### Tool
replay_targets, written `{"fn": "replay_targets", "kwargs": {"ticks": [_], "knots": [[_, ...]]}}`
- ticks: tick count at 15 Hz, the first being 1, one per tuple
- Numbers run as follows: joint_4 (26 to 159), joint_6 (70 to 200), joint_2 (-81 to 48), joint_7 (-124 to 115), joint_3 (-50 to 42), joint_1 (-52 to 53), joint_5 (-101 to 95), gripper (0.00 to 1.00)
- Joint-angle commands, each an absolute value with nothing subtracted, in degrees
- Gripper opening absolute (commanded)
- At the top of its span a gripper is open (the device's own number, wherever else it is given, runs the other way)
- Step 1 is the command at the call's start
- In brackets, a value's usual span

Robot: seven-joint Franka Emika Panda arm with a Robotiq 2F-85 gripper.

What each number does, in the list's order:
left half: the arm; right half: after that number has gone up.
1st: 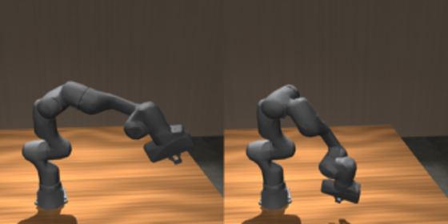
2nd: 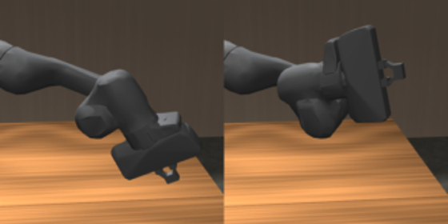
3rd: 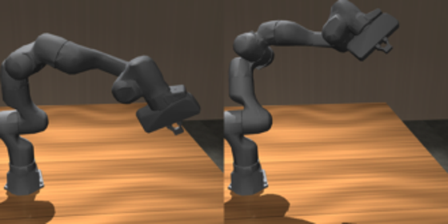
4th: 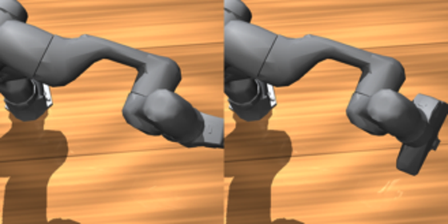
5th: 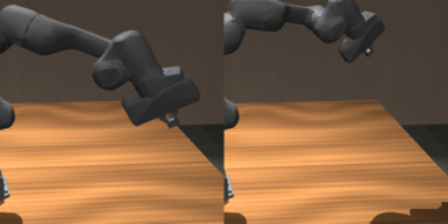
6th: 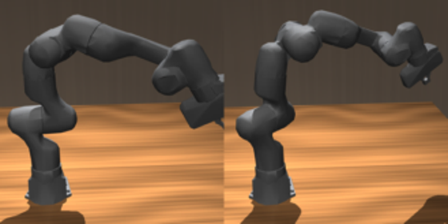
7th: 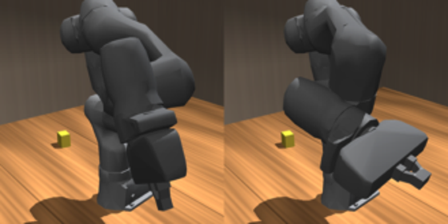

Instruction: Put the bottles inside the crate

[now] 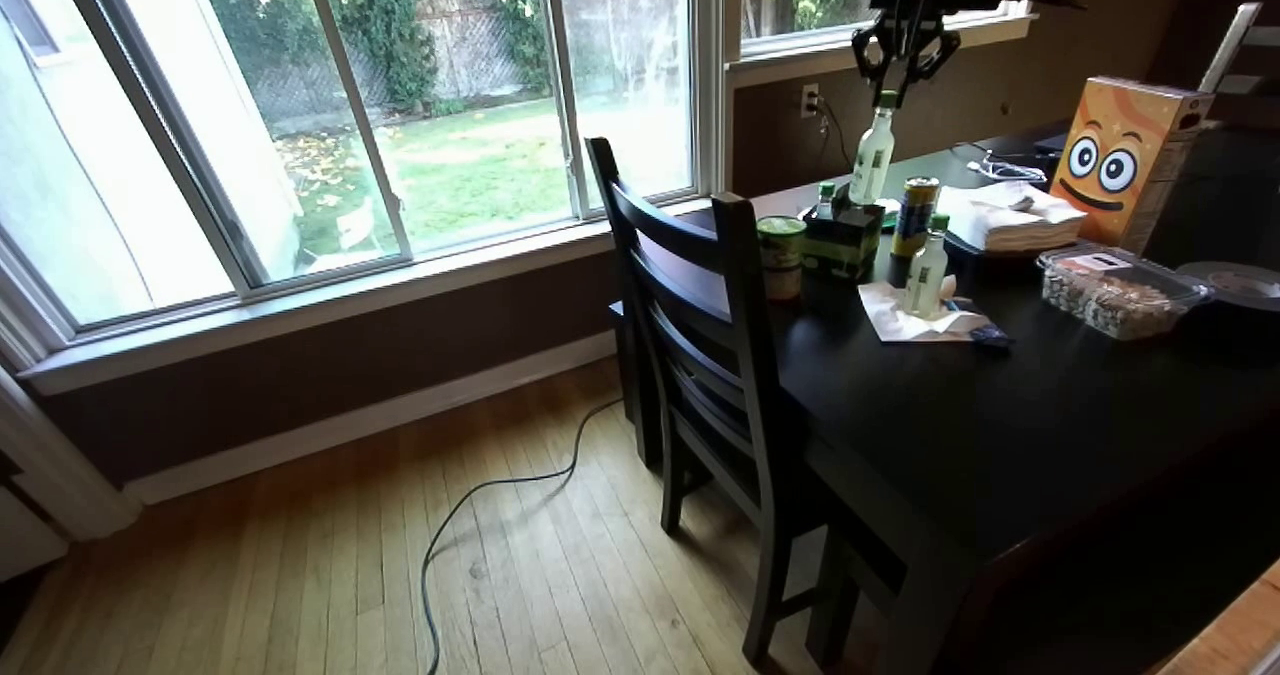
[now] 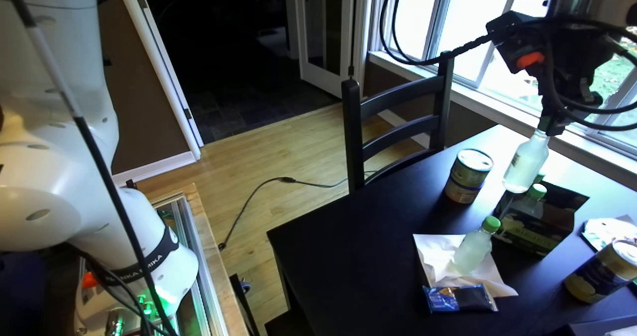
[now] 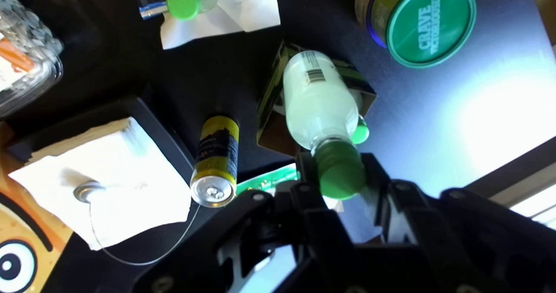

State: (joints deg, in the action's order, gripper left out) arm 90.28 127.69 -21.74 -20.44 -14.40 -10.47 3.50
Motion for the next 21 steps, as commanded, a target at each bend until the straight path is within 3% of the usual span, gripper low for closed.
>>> {"fn": "replay_targets", "kwargs": {"ticks": [1,12,21], "knots": [[82.74,128.06,-25.23,-22.28,-14.01,-11.37,3.96,0.07],[68.95,136.04,-38.3,-20.95,-13.64,-12.31,2.62,0.07],[59.95,133.3,-47.17,-19.02,-10.37,-15.74,5.94,0.07]]}}
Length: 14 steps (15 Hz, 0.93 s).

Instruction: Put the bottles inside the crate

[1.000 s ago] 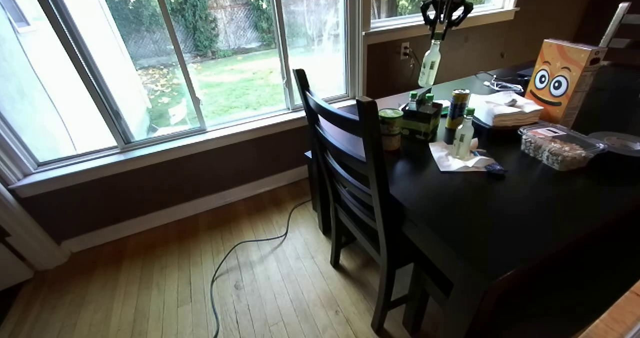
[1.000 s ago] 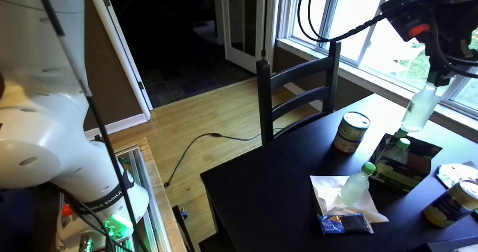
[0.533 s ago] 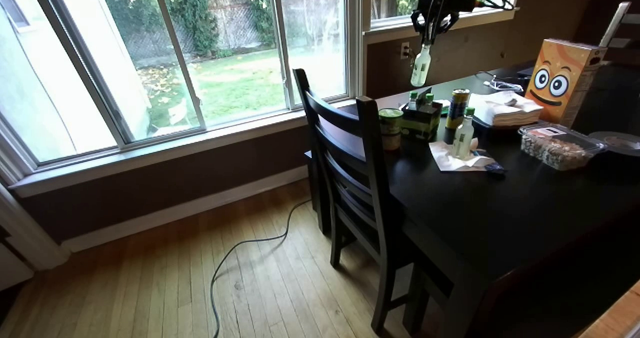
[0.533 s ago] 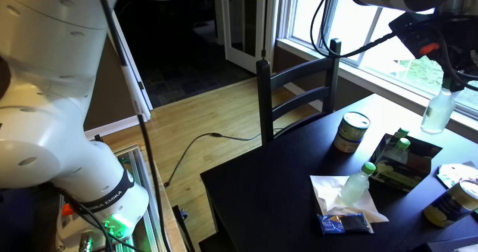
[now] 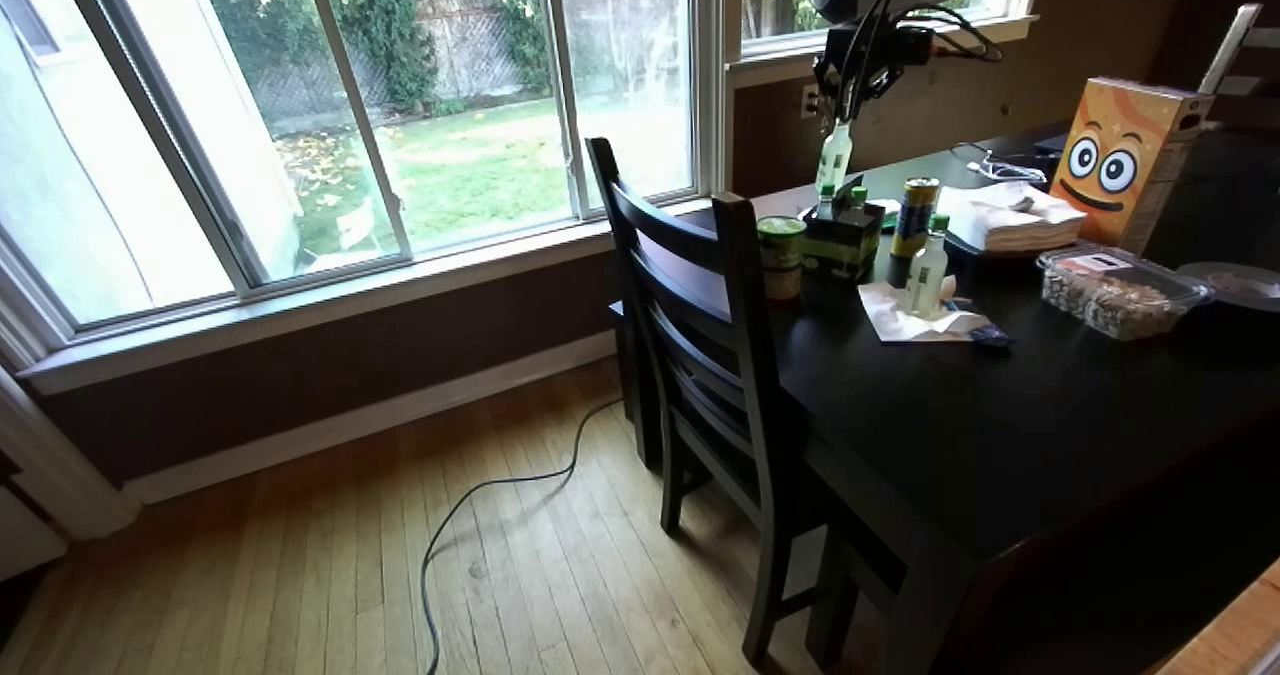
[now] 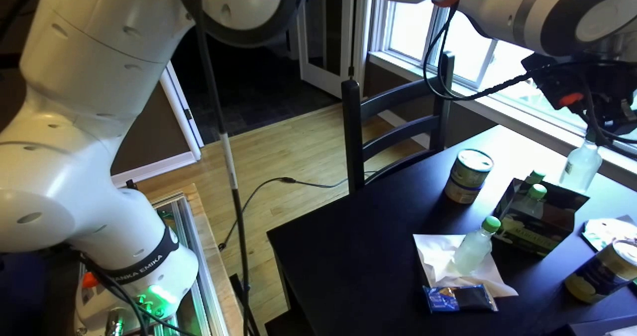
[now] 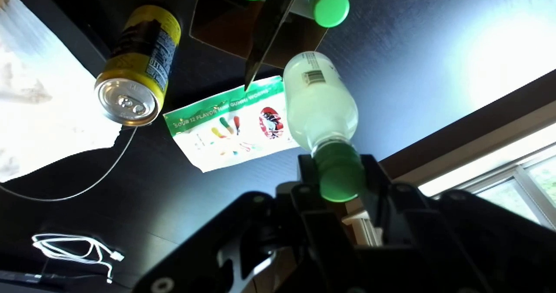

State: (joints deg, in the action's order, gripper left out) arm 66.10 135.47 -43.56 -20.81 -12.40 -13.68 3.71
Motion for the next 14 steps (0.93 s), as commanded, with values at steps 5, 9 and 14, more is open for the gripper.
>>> {"fn": "replay_targets", "kwargs": {"ticks": [5,9,14], "knots": [[55.93,128.35,-49.3,-19.03,-9.23,-16.66,6.58,0.07],[53.68,121.07,-49.26,-20.06,-9.57,-16.72,6.13,0.07],[52.6,117.75,-50.04,-20.04,-10.27,-16.64,5.14,0.07]]}}
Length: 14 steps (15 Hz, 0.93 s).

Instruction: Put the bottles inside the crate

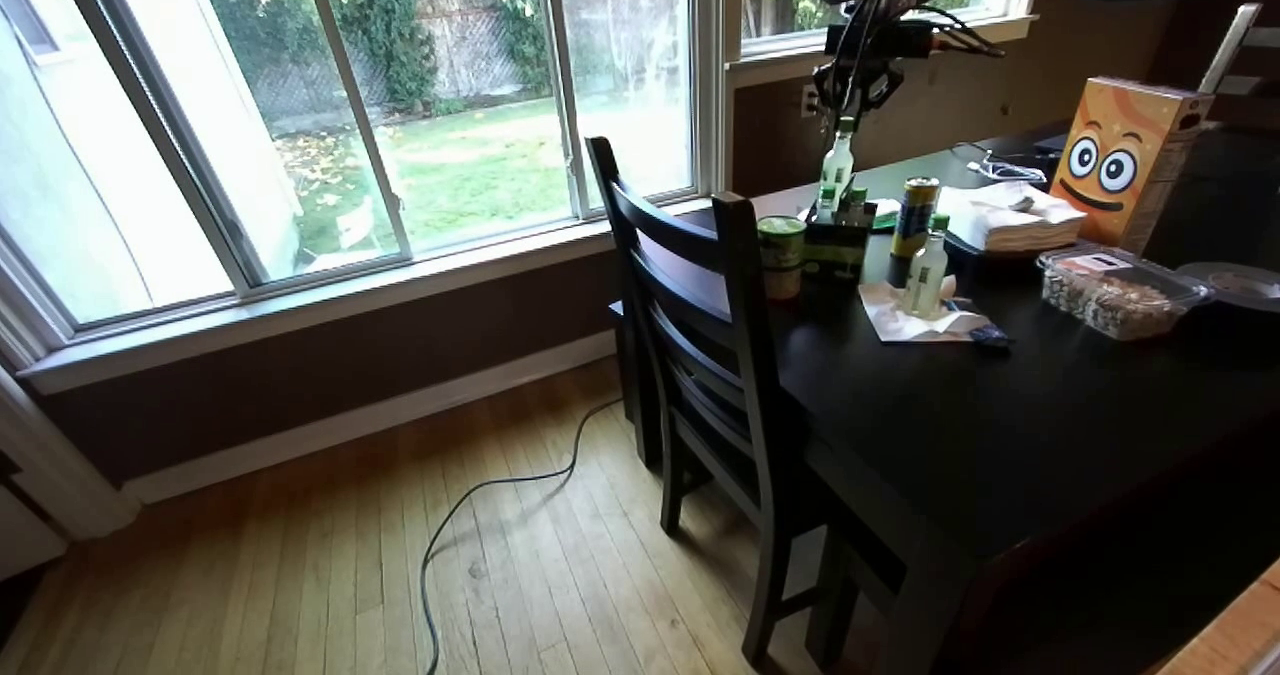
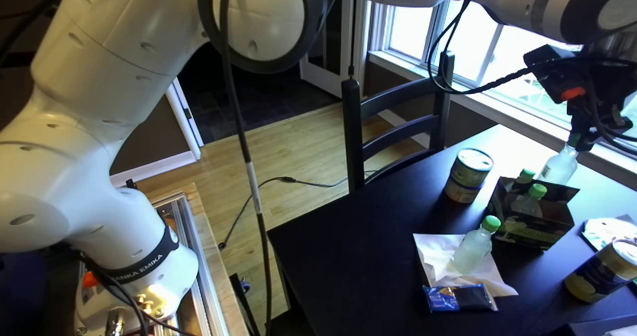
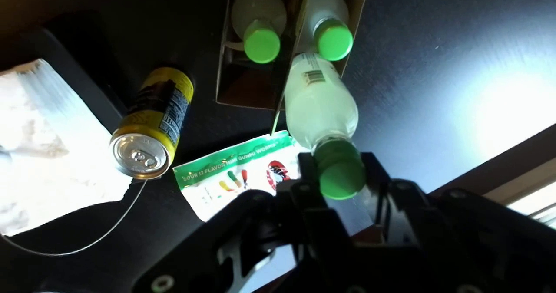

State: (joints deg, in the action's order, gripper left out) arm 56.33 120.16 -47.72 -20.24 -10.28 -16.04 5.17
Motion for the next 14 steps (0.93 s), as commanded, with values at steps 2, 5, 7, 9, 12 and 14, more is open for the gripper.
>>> {"fn": "replay_targets", "kwargs": {"ticks": [2,5,7,9,12,14], "knots": [[56.28,119.9,-48.07,-20.24,-10.29,-16.11,5.16,0.07],[56.45,119.95,-48.32,-20.24,-10.29,-16.11,5.16,0.29],[56.45,119.95,-48.32,-20.24,-10.29,-16.1,5.16,0.29],[56.45,119.95,-48.31,-20.24,-10.29,-16.1,5.16,0.07],[52.38,118.48,-52.19,-22.2,-10.59,-16.24,5.11,0.07],[50.02,117.32,-54.51,-22.81,-10.43,-16.6,5.43,0.07]]}}
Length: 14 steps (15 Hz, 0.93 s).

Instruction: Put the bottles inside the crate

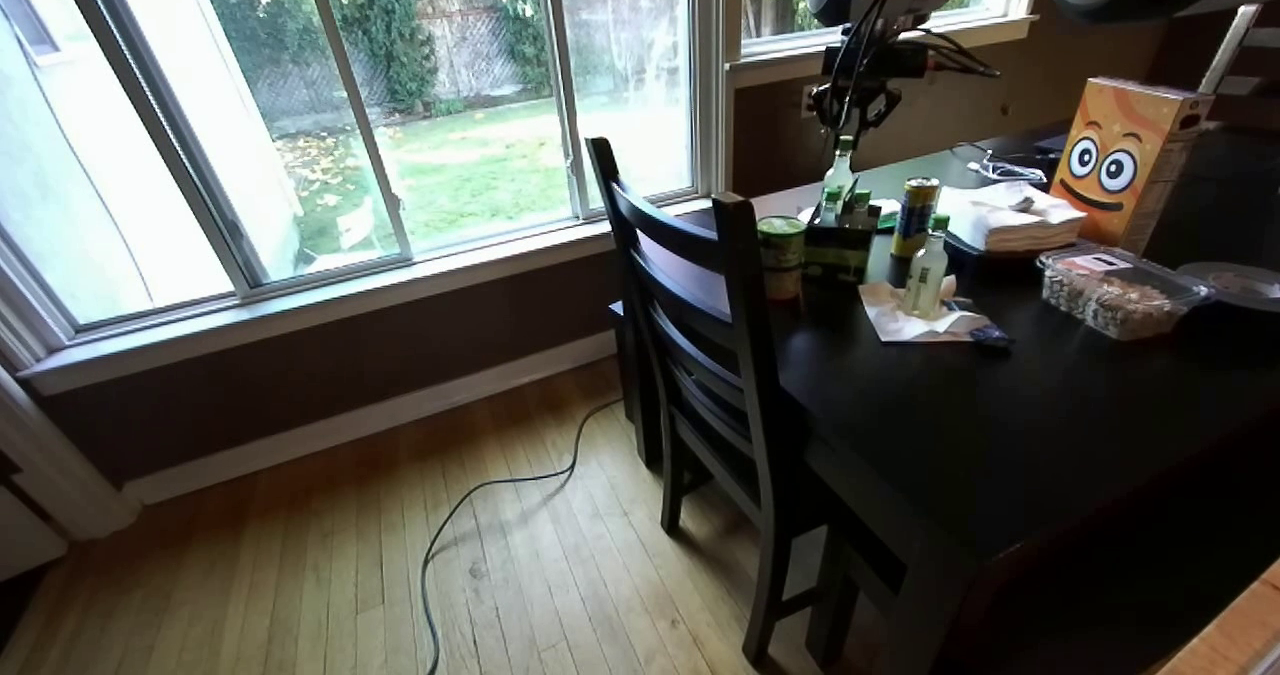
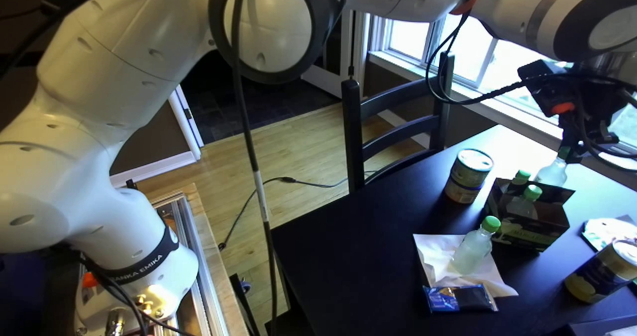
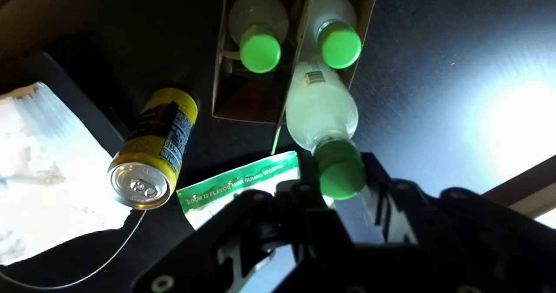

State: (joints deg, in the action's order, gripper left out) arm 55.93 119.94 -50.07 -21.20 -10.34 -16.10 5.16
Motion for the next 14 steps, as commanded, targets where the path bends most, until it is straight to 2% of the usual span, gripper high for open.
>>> {"fn": "replay_targets", "kwargs": {"ticks": [1,7,8,10,14], "knots": [[49.18,117.94,-55.56,-23.46,-10.69,-16.54,5.24,0.07],[46.1,116.62,-58.79,-23.82,-10.59,-16.87,5.32,0.07],[45.68,116.24,-59.06,-24.01,-10.81,-16.82,5.12,0.54],[45.33,114.98,-58.94,-24.16,-11.05,-16.82,5.0,0.6],[46.54,112.52,-56.77,-23.96,-12.35,-16.29,4.2,0.88]]}}
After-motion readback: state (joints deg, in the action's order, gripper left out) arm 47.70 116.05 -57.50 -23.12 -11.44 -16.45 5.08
